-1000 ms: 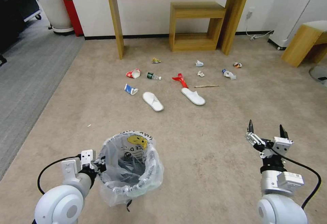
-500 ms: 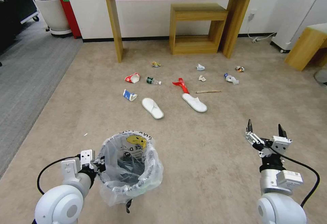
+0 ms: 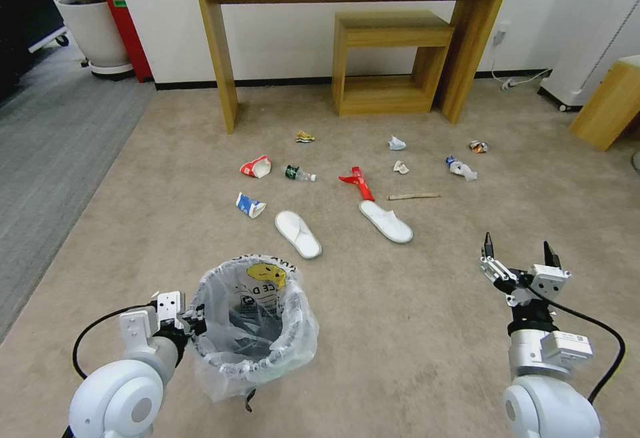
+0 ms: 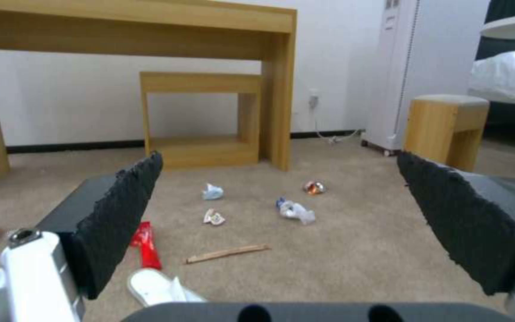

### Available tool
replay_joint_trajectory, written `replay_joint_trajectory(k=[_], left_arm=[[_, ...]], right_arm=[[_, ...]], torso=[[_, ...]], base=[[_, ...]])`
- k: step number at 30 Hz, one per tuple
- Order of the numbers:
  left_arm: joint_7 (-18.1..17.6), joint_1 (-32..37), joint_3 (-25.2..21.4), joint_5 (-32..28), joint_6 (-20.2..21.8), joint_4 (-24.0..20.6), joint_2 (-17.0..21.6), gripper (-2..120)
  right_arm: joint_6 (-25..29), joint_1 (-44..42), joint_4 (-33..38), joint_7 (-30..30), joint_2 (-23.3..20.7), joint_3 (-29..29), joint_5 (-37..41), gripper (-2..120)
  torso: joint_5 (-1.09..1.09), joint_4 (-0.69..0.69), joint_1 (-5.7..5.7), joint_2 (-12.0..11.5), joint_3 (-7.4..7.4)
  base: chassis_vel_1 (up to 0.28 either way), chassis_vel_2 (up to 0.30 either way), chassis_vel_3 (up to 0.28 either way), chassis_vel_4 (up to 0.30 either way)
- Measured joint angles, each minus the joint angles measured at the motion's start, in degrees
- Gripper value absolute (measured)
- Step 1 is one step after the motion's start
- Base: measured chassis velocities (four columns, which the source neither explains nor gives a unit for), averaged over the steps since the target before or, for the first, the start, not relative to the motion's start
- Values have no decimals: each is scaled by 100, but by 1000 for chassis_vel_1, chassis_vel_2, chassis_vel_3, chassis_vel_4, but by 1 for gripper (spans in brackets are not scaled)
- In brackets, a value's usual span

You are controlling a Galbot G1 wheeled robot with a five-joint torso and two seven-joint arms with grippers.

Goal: Pick up the trash bin and place the garbage on the floor into it.

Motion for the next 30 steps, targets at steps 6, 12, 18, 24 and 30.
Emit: replay_joint_trajectory(k=[6, 12, 18, 24, 30], left_arm=[[0, -1, -2, 0, 0, 0, 9, 1], [0, -1, 2, -1, 0, 3, 14, 1], [0, -4, 16, 4, 0, 16, 12, 1], [0, -4, 22, 5, 0, 17, 23, 1], [0, -16, 22, 2, 0, 23, 38, 1]], right_arm=[[-26, -4, 10, -4, -3, 0, 2, 100], [-44, -17, 23, -10, 1, -4, -4, 100], [-49, -14, 27, -13, 4, -7, -11, 100], [-34, -12, 39, -9, 10, -23, -11, 100], [51, 9, 39, 43, 8, -46, 3, 100]], torso=[[-1, 0, 0, 0, 0], [0, 0, 0, 0, 0], [1, 1, 0, 0, 0], [1, 0, 0, 0, 0], [0, 1, 1, 0, 1]], base=[[-159, 163, 164, -146], [-152, 134, 143, -146], [-152, 147, 152, -151], [-152, 149, 144, -147], [-109, 110, 108, -84]])
